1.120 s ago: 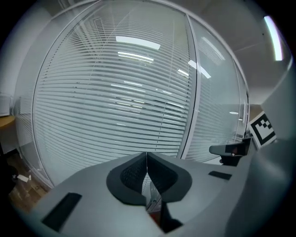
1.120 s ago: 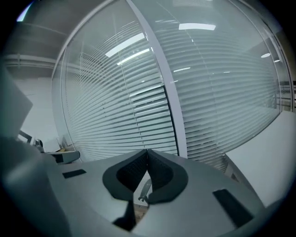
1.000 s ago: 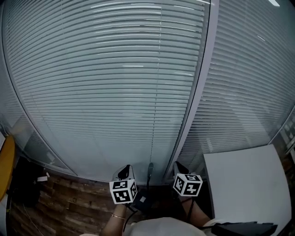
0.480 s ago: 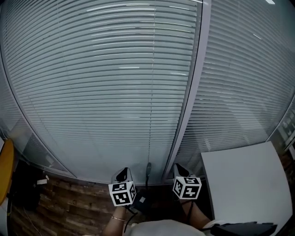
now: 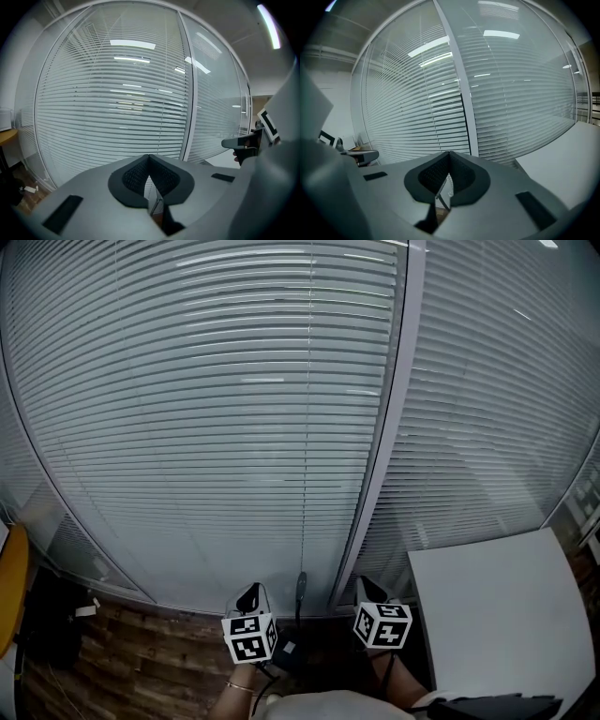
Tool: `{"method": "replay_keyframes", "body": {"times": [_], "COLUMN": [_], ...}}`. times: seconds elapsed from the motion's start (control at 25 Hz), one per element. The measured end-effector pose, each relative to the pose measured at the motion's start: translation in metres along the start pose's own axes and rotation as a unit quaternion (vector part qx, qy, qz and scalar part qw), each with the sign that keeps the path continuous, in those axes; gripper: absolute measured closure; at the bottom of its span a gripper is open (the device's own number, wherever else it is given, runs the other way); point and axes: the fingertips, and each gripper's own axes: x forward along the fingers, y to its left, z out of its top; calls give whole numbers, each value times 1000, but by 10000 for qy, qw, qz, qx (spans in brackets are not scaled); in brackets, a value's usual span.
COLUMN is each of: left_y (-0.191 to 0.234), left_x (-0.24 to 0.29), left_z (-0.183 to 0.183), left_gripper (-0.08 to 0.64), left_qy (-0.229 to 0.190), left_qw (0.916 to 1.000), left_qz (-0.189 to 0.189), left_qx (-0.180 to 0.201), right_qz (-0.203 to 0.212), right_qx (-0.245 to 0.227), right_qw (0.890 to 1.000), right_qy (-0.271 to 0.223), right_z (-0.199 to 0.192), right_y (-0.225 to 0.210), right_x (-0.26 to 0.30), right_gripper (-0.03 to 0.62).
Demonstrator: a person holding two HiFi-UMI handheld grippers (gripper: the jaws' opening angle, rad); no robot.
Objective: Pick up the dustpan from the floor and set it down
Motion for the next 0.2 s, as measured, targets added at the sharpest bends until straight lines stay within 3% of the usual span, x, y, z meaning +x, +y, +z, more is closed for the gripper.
{"method": "replay_keyframes", "body": {"times": [0.2], "left_y": [-1], "left_x": [-3], "left_z": [4], "left_gripper": [543], "left_qy": [44], "left_qw": [10000], "left_qz": [-8], "left_qx": [-44], "right_qz": [-50], "right_qx": [-46], "right_qw": [10000], "right_qy": [-2], "right_z": [7], "right_y": [2], "right_x": [-6], "right_gripper": [560]}}
